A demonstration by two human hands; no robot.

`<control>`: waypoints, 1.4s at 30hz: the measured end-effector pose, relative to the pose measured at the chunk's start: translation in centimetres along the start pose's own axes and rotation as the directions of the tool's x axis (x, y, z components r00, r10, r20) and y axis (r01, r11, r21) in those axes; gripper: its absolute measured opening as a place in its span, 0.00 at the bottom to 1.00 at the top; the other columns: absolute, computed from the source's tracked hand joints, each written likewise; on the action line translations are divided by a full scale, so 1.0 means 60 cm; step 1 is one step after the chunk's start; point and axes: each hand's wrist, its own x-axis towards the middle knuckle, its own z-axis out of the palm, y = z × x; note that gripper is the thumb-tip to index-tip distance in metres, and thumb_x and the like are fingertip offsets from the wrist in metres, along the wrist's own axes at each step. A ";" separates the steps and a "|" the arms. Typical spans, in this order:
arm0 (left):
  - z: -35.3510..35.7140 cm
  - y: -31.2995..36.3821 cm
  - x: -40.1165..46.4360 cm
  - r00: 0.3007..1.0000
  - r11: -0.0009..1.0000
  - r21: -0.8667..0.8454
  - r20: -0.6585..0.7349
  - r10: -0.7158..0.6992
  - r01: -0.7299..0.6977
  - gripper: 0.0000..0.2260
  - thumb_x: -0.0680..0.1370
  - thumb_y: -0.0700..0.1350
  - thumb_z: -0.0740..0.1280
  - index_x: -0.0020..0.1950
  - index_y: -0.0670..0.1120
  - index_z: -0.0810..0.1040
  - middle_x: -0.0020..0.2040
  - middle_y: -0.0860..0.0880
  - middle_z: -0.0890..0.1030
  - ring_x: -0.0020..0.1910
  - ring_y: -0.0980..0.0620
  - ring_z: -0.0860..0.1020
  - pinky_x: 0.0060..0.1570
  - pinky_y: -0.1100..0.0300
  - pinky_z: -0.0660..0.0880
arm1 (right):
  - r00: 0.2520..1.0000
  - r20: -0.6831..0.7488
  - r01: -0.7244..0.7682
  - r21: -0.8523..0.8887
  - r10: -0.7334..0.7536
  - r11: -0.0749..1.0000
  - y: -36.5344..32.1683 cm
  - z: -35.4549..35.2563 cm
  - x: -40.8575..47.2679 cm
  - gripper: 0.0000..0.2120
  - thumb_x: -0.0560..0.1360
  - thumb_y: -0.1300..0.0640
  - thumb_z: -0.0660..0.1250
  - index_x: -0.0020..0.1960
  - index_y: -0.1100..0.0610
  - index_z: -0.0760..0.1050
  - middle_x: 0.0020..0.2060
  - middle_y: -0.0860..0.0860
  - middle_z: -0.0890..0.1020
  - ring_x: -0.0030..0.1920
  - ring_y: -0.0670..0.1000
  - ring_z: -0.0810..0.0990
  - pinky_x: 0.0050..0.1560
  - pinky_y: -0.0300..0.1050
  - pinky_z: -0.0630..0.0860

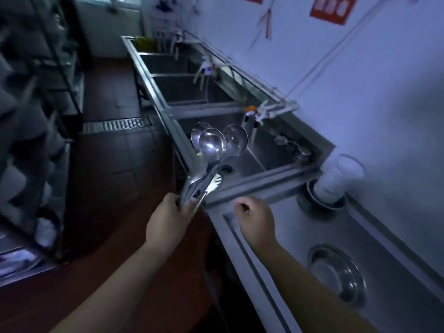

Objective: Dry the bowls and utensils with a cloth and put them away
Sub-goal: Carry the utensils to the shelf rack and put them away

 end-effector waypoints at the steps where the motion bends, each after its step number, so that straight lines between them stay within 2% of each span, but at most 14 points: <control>1: -0.023 -0.017 0.026 0.999 1.000 -0.007 -0.026 -0.024 0.024 0.17 0.77 0.60 0.61 0.48 0.46 0.71 0.37 0.54 0.75 0.40 0.47 0.75 0.38 0.54 0.69 | 1.000 0.022 0.017 0.024 -0.017 1.000 -0.025 0.032 0.026 0.06 0.76 0.63 0.67 0.47 0.58 0.83 0.40 0.45 0.82 0.43 0.43 0.78 0.42 0.25 0.67; 4: -0.090 -0.068 0.095 0.987 0.994 -0.050 -0.118 -0.106 0.100 0.17 0.76 0.59 0.61 0.47 0.45 0.72 0.39 0.51 0.77 0.41 0.47 0.77 0.42 0.52 0.74 | 0.994 0.101 0.029 0.088 -0.037 0.996 -0.101 0.124 0.095 0.07 0.77 0.60 0.66 0.49 0.54 0.83 0.42 0.40 0.80 0.44 0.40 0.77 0.43 0.27 0.69; 8: -0.173 -0.133 0.171 0.956 0.981 -0.061 -0.222 -0.192 0.182 0.16 0.77 0.59 0.61 0.49 0.46 0.72 0.39 0.51 0.78 0.40 0.49 0.77 0.41 0.52 0.75 | 0.979 0.191 0.036 0.186 -0.072 0.982 -0.187 0.244 0.166 0.08 0.78 0.58 0.65 0.49 0.49 0.82 0.45 0.42 0.83 0.43 0.41 0.79 0.44 0.36 0.75; 10: -0.211 -0.164 0.200 0.932 0.970 -0.064 -0.271 -0.241 0.233 0.16 0.77 0.60 0.61 0.49 0.47 0.72 0.39 0.51 0.78 0.40 0.49 0.77 0.41 0.52 0.75 | 0.965 0.242 0.056 0.205 -0.106 0.977 -0.225 0.297 0.197 0.08 0.78 0.57 0.65 0.48 0.46 0.81 0.45 0.41 0.82 0.46 0.40 0.79 0.47 0.36 0.75; 13: -0.262 -0.208 0.231 0.873 0.946 -0.109 -0.364 -0.325 0.307 0.16 0.76 0.60 0.61 0.48 0.47 0.71 0.38 0.51 0.78 0.39 0.49 0.77 0.42 0.51 0.75 | 0.935 0.310 0.093 0.255 -0.172 0.962 -0.284 0.370 0.237 0.11 0.77 0.59 0.65 0.45 0.43 0.80 0.45 0.40 0.81 0.49 0.40 0.79 0.49 0.34 0.74; 17: -0.332 -0.257 0.261 0.770 0.909 -0.117 -0.495 -0.402 0.400 0.16 0.76 0.59 0.62 0.46 0.46 0.71 0.36 0.51 0.76 0.39 0.46 0.75 0.40 0.54 0.70 | 0.875 0.392 0.154 0.331 -0.284 0.931 -0.372 0.467 0.285 0.12 0.76 0.60 0.66 0.43 0.42 0.79 0.42 0.39 0.82 0.48 0.41 0.79 0.49 0.36 0.74; 21: -0.409 -0.300 0.276 0.629 0.857 -0.165 -0.613 -0.477 0.489 0.16 0.76 0.59 0.62 0.45 0.46 0.70 0.37 0.50 0.76 0.42 0.44 0.76 0.39 0.53 0.69 | 0.778 0.450 0.240 0.432 -0.439 0.869 -0.471 0.562 0.319 0.12 0.76 0.60 0.66 0.42 0.42 0.79 0.40 0.38 0.82 0.46 0.42 0.80 0.49 0.39 0.75; 28: -0.525 -0.346 0.242 0.298 0.775 -0.297 -0.800 -0.521 0.558 0.14 0.75 0.57 0.64 0.39 0.50 0.67 0.34 0.52 0.75 0.34 0.51 0.74 0.36 0.54 0.67 | 0.473 0.506 0.408 0.600 -0.722 0.688 -0.651 0.706 0.311 0.05 0.75 0.60 0.68 0.46 0.54 0.83 0.41 0.47 0.83 0.45 0.46 0.80 0.47 0.38 0.74; 30: -0.545 -0.357 0.218 0.194 0.744 -0.343 -0.825 -0.531 0.574 0.14 0.75 0.57 0.64 0.39 0.49 0.67 0.34 0.52 0.74 0.35 0.49 0.74 0.35 0.54 0.66 | 0.380 0.509 0.399 0.663 -0.773 0.633 -0.698 0.727 0.279 0.05 0.74 0.61 0.69 0.45 0.55 0.83 0.39 0.45 0.82 0.43 0.45 0.79 0.44 0.34 0.72; 32: -0.564 -0.368 0.193 0.094 0.710 -0.392 -0.837 -0.540 0.586 0.14 0.75 0.57 0.64 0.40 0.48 0.68 0.34 0.51 0.74 0.37 0.47 0.73 0.34 0.54 0.65 | 0.311 0.496 0.336 0.741 -0.811 0.582 -0.739 0.740 0.241 0.05 0.74 0.62 0.70 0.43 0.54 0.83 0.36 0.44 0.82 0.40 0.44 0.80 0.43 0.36 0.73; 35: -0.597 -0.386 0.160 -0.035 0.653 -0.453 -0.836 -0.548 0.607 0.14 0.76 0.57 0.63 0.40 0.48 0.68 0.34 0.52 0.74 0.34 0.51 0.72 0.33 0.55 0.64 | 0.183 0.492 0.284 0.803 -0.851 0.524 -0.793 0.761 0.189 0.06 0.75 0.61 0.69 0.44 0.52 0.83 0.38 0.44 0.83 0.41 0.43 0.80 0.45 0.38 0.75; 38: -0.634 -0.414 0.134 -0.110 0.631 -0.487 -0.835 -0.539 0.604 0.15 0.76 0.57 0.63 0.40 0.46 0.69 0.35 0.50 0.75 0.34 0.53 0.72 0.34 0.55 0.66 | 0.094 0.486 0.262 0.830 -0.869 0.492 -0.843 0.789 0.146 0.09 0.75 0.61 0.67 0.44 0.48 0.81 0.39 0.45 0.83 0.42 0.43 0.80 0.44 0.39 0.76; 42: -0.697 -0.466 0.110 -0.147 0.616 -0.532 -0.813 -0.563 0.580 0.15 0.76 0.57 0.63 0.40 0.45 0.69 0.34 0.50 0.75 0.33 0.54 0.71 0.33 0.56 0.64 | 0.110 0.479 0.267 0.829 -0.871 0.490 -0.904 0.835 0.093 0.08 0.75 0.61 0.67 0.44 0.49 0.82 0.34 0.44 0.82 0.36 0.43 0.78 0.38 0.41 0.74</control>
